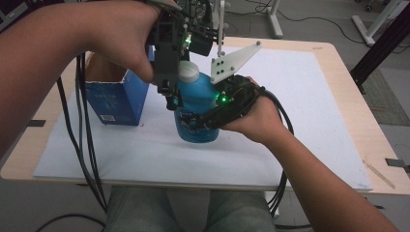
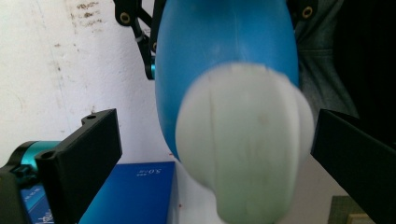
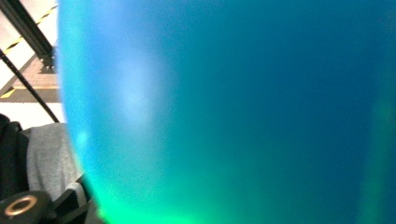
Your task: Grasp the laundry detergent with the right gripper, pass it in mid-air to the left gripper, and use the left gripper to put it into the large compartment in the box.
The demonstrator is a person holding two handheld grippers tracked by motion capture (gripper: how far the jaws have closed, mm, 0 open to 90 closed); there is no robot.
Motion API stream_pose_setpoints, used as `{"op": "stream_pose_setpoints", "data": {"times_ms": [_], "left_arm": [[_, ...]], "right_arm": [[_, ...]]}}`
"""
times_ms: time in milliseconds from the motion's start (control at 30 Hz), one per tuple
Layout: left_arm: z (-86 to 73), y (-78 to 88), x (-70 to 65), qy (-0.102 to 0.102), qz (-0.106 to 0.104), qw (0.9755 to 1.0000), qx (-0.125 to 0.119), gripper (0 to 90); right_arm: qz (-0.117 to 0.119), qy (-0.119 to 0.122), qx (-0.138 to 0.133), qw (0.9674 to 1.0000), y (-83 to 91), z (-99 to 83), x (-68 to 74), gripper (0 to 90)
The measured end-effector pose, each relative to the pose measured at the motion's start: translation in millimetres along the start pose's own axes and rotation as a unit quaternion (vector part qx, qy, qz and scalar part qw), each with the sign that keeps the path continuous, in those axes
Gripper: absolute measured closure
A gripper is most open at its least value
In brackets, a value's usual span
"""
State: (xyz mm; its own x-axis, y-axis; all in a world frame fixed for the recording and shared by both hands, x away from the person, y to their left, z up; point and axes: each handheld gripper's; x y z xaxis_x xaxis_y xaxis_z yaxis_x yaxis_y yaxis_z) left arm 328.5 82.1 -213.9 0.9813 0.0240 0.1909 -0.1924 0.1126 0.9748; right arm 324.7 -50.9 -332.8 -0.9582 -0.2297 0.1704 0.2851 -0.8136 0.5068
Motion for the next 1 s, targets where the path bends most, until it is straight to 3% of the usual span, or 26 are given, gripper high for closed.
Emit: {"op": "stream_pose_setpoints", "data": {"times_ms": [233, 300, 733, 833, 1000], "left_arm": [[6.2, 3.2, -2.5, 0.013, -0.003, 0.9999, 0.004, 1.8], [7.9, 3.8, -3.5, 0.016, -0.002, 0.9999, 0.005, 1.8], [14.6, 0.6, -3.7, 0.035, 0.006, 0.9989, 0.029, 2.0], [15.3, 0.2, -3.8, 0.035, 0.004, 0.9988, 0.033, 8.8], [15.9, -1.0, -3.3, 0.037, 0.005, 0.9987, 0.035, 8.8]], "right_arm": [[0.015, 0.012, 0.004, 0.9998, 0.4, 6.7, -2.4, 46.0], [0.027, 0.006, -0.003, 0.9996, 0.8, 8.0, -2.2, 46.0], [0.038, 0.013, -0.008, 0.9992, 1.3, 11.3, -3.1, 45.9], [0.04, 0.013, -0.011, 0.999, 2.3, 11.2, -3.5, 45.9], [0.037, 0.013, -0.013, 0.9991, 3.8, 10.8, -3.4, 45.9]]}}
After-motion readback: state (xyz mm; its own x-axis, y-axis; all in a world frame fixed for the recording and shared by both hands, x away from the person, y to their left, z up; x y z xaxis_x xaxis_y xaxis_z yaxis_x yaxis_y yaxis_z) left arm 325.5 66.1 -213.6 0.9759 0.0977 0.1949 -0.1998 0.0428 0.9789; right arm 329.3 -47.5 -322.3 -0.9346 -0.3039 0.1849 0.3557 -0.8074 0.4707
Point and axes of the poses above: each handheld gripper's, and its own axes: y roughly backward along the jaws, z roughly out of its top, x roughly to its left, and after that the axes turned 14 degrees about z, right-handed
